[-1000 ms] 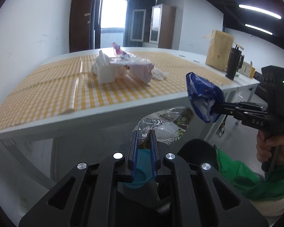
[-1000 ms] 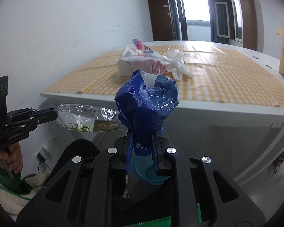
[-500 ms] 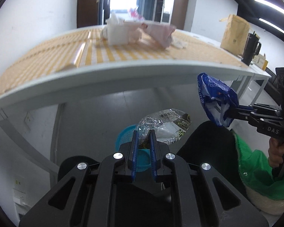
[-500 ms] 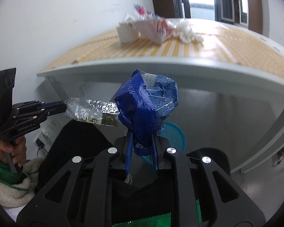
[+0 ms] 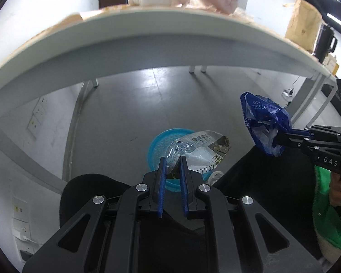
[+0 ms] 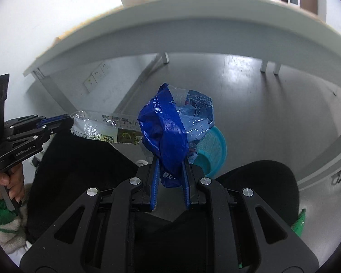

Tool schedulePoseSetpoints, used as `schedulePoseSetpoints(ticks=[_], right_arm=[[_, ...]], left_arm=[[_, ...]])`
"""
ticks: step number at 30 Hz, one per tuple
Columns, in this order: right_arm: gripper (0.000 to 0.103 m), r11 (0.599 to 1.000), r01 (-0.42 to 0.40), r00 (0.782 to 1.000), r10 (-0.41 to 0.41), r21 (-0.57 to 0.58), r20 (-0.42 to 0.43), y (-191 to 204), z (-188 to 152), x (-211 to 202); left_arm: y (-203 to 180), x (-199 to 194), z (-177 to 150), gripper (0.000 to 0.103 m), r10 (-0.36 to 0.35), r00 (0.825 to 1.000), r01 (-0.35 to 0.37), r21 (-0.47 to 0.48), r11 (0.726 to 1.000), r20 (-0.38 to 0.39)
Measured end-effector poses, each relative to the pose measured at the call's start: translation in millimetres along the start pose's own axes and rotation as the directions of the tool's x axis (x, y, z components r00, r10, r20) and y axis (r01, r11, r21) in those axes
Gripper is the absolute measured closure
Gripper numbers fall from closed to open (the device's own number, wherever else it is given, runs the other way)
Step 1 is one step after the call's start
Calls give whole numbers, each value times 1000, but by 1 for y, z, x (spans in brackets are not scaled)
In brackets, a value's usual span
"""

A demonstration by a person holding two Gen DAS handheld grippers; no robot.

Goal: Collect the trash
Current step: 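Carry wrapper and blue bag in both tools down over the blue wastebasket, then open both tools to drop wrapper and blue bag into the wastebasket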

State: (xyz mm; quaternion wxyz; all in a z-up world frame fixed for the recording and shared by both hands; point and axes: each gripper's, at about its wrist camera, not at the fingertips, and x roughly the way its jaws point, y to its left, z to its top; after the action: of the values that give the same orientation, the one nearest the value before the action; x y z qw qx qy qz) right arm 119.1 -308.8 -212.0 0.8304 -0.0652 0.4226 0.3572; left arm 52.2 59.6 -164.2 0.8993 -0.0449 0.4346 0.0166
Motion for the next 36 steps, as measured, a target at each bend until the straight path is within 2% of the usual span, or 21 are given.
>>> schedulePoseSetpoints(ticks=[8,14,18,20,24,30,36], right_arm=[[87,996,-23,995,31,87,-92,-11,0,55],[87,993,-10,987,29,115,-157,-17,5,90],[87,989,-2,980,31,147,-197,-20,7,113],[87,990,14,977,18,144,-214,-22,9,126],[87,989,41,969,-6,140,-246,-27,18,151],[87,983,45,945,16,177,-327,-39,25,190],[87,982,70,925,1,173,-380,-49,30,230]], left_arm=[[11,46,-1,92,14,997,-19,-72,997,-77],[9,82,8,92,21,991,-30,-71,997,-129],[7,105,11,92,-1,984,-17,-104,994,-177],[9,113,15,92,16,984,-36,-110,993,-180],[11,135,21,92,17,974,-51,-145,988,-226],[-5,178,29,92,86,957,-118,-99,988,-278],[-19,216,30,92,101,934,-131,-66,989,-343]])
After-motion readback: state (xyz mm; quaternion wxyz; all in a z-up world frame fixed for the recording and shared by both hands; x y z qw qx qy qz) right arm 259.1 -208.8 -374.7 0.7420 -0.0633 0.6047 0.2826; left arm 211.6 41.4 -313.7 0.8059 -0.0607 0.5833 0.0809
